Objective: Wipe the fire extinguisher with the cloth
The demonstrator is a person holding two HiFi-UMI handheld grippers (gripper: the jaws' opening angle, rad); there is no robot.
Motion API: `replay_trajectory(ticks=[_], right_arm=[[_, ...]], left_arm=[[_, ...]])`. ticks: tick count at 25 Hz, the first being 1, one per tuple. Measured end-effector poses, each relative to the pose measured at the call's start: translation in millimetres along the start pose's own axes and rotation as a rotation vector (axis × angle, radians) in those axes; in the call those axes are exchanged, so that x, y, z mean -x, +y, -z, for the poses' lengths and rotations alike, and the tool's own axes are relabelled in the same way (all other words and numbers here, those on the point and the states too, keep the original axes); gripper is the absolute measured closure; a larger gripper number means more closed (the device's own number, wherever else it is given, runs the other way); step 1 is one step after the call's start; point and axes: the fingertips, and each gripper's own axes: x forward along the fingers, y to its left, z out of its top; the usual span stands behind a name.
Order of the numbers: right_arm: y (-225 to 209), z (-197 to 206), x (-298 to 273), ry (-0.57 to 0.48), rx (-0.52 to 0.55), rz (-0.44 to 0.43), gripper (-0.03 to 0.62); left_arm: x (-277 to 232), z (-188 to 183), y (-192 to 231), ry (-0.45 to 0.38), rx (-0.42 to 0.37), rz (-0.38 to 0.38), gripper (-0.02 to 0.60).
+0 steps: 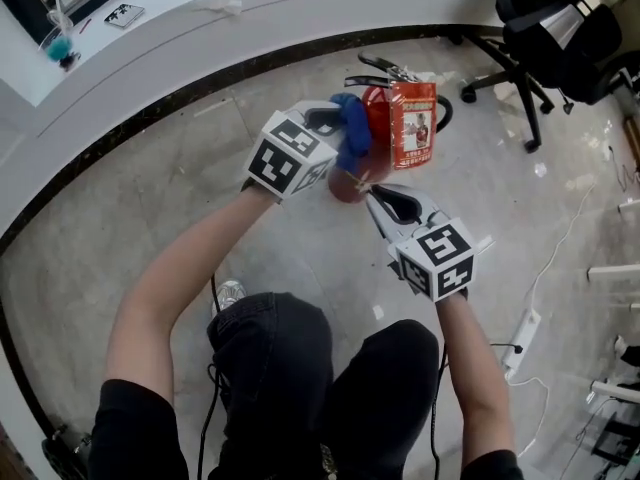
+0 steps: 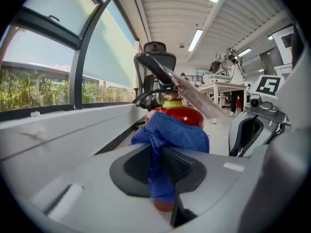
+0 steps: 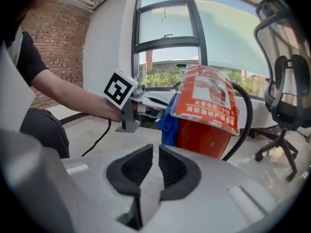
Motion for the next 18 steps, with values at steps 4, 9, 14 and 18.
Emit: replay_trajectory(ticks=[4,9,14,18], right_arm=[[-4.0,-15.6,12.5,-0.031,0.008,0.005,0.553],[-10.4,-25.6,29.2,-0.065,0.007,0.009,0.553],[-14.7,-22.5,43.1,-0.095,-0.012,0.008,0.553],[-14.3,-16.5,49.3,-0.112,-0.037,-0.003,0.554]], left_arm=[[8.6,-28.7,2.9,0.009,-0.041,-0.058,0.528],[14.1,-51.7,2.1,-0.016,0.012,-0.131,0.529],[14.8,-60.0,0.2,-0.055,0.231,-0.217,0.529],[13.3,-65.9,-7.7,-0.077,0.280,-0.265,0.529]])
